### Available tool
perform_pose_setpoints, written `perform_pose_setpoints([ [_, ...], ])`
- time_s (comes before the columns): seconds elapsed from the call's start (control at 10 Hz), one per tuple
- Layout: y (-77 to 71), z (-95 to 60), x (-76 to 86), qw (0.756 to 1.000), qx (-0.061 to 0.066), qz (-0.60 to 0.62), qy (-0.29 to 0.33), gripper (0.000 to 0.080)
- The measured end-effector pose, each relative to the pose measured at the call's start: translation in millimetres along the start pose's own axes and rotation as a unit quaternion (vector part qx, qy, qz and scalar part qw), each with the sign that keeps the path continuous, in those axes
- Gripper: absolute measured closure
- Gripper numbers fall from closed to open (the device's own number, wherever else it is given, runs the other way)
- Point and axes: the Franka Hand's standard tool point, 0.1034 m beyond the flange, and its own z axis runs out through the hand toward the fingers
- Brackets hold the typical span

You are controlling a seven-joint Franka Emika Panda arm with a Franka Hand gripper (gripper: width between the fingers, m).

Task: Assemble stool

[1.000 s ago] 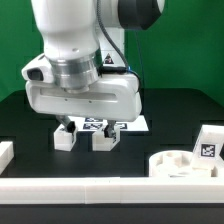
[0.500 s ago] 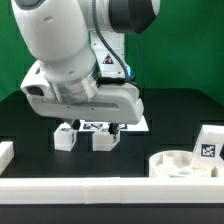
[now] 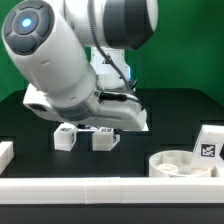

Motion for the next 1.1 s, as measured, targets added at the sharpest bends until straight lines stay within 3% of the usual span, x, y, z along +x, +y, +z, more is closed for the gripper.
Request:
perform_pose_setpoints([
  [0.4, -0.5, 1.3, 1.9, 1.000, 0.001, -0.013, 0.003, 0.0151],
  [0.9, -0.2, 38.6, 6.5, 1.000, -0.004, -0.012, 0.010, 0.0151],
  [1.1, 0.3, 41.6, 6.3, 1.000, -0.005, -0.010, 0.010, 0.0151],
])
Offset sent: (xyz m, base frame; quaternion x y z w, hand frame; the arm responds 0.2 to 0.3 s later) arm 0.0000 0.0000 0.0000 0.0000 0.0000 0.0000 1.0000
